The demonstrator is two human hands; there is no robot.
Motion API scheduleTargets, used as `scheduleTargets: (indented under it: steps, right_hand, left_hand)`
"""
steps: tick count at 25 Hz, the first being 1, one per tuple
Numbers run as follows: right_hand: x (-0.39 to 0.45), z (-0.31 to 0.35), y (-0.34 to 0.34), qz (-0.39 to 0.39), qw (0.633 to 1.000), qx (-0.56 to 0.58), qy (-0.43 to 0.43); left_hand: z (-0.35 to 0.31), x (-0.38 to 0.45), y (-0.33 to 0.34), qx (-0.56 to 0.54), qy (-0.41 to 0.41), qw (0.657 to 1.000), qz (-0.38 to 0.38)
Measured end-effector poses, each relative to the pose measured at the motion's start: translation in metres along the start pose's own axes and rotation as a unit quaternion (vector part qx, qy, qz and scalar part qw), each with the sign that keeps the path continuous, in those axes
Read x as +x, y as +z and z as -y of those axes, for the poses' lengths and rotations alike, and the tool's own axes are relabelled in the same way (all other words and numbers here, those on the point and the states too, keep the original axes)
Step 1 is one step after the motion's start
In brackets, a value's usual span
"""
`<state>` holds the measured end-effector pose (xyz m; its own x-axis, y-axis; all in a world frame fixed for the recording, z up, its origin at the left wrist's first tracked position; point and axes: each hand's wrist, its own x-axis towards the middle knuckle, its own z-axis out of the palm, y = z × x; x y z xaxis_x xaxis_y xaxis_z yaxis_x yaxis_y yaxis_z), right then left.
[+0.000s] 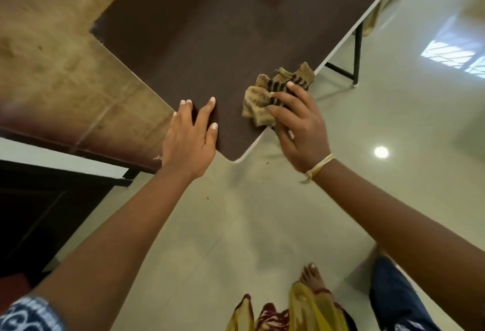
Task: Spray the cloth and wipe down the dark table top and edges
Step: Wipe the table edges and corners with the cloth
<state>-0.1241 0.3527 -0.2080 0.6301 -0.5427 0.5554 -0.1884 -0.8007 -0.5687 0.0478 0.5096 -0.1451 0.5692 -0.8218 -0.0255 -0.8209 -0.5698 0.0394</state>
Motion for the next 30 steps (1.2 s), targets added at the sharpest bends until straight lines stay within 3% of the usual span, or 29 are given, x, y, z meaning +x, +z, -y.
scheduleTargets:
  steps: [3,6,10,15,20,25,30]
  right_hand:
    - [-0.005,0.006,-0.006,0.092,0.99,-0.011,-0.103]
    - [0.019,-0.044,-0.03,0.144,0.971,-0.084,-0.171]
    - [0.049,-0.099,-0.048,0.139,0.97,-0.162,-0.114]
    - [0.085,-0.15,-0.067,0.09,0.984,-0.144,-0.046]
    - [0.075,-0.117,-0.049,0.007,0.997,-0.04,0.067]
    - [0.045,-0.092,-0.035,0.074,0.995,-0.065,-0.016]
    - [0.109,-0.174,-0.058,0.006,0.991,-0.135,0.018]
  left_hand:
    - [0.004,0.02,-0.01,0.008,0.015,0.999,0.047]
    - [-0.01,0.042,-0.014,-0.026,0.021,0.997,0.076]
    - [-0.054,0.08,-0.012,-0.058,0.045,0.994,0.077]
    - [-0.111,0.126,-0.005,-0.08,0.061,0.994,0.04]
    - [-0.128,0.124,0.003,-0.072,0.027,0.997,0.001]
    - [-0.127,0.122,0.001,-0.069,0.032,0.997,0.015]
    - [-0.129,0.128,-0.001,-0.047,0.022,0.998,0.024]
